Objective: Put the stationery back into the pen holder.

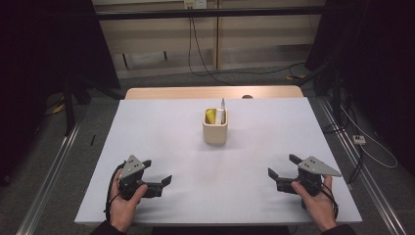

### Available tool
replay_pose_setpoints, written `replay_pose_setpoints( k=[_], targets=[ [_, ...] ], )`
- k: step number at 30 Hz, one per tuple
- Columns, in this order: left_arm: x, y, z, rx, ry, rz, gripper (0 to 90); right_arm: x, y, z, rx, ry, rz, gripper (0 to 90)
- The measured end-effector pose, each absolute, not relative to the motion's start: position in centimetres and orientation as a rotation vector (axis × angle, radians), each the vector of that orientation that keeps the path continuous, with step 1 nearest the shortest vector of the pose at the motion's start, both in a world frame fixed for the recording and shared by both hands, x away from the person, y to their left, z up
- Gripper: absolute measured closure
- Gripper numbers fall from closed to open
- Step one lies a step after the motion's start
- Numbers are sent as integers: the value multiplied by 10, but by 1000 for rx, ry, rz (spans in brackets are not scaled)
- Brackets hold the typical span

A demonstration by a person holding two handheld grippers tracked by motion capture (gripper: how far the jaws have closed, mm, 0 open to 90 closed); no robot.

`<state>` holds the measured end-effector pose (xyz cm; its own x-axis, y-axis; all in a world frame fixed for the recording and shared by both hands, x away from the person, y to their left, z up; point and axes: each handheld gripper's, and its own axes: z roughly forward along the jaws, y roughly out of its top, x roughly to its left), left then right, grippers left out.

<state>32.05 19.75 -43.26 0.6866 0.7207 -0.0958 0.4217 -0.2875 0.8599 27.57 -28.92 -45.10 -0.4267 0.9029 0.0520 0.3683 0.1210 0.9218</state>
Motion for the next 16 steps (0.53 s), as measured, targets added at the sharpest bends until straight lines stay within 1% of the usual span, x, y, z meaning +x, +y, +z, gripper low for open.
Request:
replay_pose_setpoints(
  k=[16],
  targets=[
    [321,200,-431,1904,902,380,59,277,-288,-457,1243,1869,1280,55]
  ],
)
